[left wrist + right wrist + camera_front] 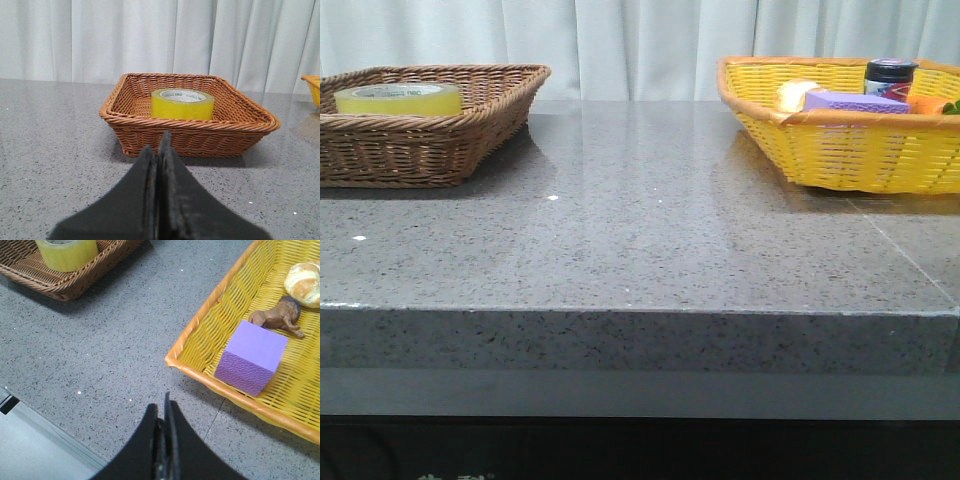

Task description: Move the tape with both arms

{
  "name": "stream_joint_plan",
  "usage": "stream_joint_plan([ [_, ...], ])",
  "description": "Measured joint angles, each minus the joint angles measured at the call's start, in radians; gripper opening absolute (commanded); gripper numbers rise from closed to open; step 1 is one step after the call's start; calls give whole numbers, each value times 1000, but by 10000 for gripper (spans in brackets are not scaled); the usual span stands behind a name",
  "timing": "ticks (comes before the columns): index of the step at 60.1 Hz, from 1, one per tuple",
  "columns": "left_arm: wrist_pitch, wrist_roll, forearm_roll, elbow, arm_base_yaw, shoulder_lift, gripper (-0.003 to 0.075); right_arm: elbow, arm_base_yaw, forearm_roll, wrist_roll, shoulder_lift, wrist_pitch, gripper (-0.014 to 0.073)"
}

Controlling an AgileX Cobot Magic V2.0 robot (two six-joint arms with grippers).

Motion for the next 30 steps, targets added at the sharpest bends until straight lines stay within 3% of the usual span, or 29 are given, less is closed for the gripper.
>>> stream_joint_plan([
  [13,0,0,0,0,0,0,-20,73,-76,2,0,-63,-29,-67],
  [30,0,0,0,0,0,0,-20,398,-292,2,0,-372,-215,-67],
])
